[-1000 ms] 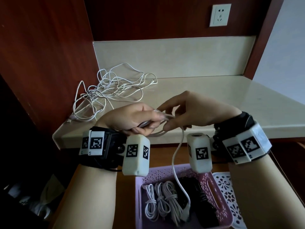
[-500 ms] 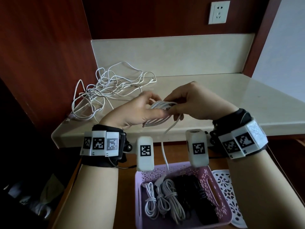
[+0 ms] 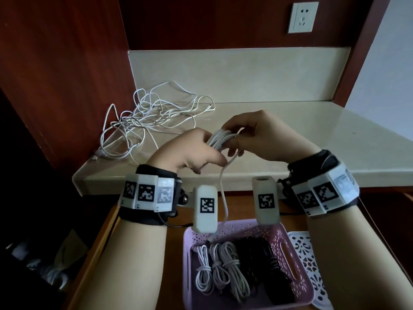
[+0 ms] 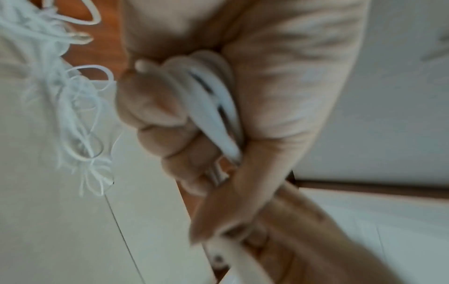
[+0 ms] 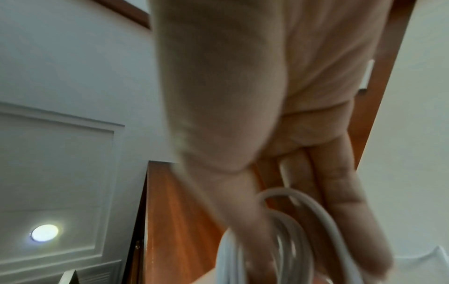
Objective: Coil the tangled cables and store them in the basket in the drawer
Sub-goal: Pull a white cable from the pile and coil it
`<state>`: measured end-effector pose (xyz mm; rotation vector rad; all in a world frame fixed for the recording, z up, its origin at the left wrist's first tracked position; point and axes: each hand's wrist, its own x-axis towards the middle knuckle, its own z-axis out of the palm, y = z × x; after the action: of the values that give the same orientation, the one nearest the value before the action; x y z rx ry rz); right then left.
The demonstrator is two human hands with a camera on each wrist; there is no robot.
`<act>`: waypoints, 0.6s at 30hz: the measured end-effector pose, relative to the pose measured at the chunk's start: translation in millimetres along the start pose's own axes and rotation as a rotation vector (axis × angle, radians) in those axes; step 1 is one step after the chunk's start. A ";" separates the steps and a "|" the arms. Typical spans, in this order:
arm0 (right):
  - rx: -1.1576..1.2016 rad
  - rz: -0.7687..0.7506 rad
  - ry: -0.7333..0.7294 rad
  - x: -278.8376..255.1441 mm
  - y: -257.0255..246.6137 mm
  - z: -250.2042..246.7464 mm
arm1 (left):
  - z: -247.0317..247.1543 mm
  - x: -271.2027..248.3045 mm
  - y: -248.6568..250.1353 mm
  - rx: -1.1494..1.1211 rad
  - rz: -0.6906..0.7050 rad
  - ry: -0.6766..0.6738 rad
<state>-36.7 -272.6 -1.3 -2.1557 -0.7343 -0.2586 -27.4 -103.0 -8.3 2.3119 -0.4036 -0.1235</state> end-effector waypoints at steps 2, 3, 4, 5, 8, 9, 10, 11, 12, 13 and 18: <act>-0.001 0.013 0.001 1.3 2.1 1.5 | 5.7 3.4 2.4 0.072 0.001 0.148; 0.023 0.032 -0.006 1.5 1.5 1.9 | 8.7 4.4 3.1 0.130 0.013 0.193; 0.059 0.057 -0.002 2.2 0.3 3.4 | 11.0 5.2 3.6 0.193 0.028 0.219; 0.067 0.084 0.024 3.6 -1.3 6.8 | 13.5 6.3 3.7 0.244 0.039 0.226; -0.197 0.152 0.180 10.4 -5.1 23.7 | 15.9 5.2 7.3 0.259 0.053 0.247; -0.273 0.174 0.226 12.7 -6.2 29.2 | 15.3 4.6 9.0 0.263 0.068 0.268; -0.291 0.187 0.258 14.0 -7.4 33.5 | 14.4 3.7 9.6 0.262 0.079 0.283; -0.271 0.190 0.276 14.7 -7.8 35.4 | 13.3 2.6 10.4 0.244 0.088 0.285; -0.241 0.191 0.286 15.7 -7.3 35.0 | 11.8 1.7 10.6 0.211 0.092 0.279; -0.209 0.195 0.301 16.5 -7.2 33.5 | 10.5 1.0 11.2 0.174 0.097 0.276; 0.057 0.255 0.292 17.4 -9.5 27.1 | 8.0 -4.7 16.5 0.128 0.094 0.241</act>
<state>-30.0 -240.0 -5.3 -2.0729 -0.2950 -0.4012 -37.6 -117.7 -2.2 2.3926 -0.4058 0.2313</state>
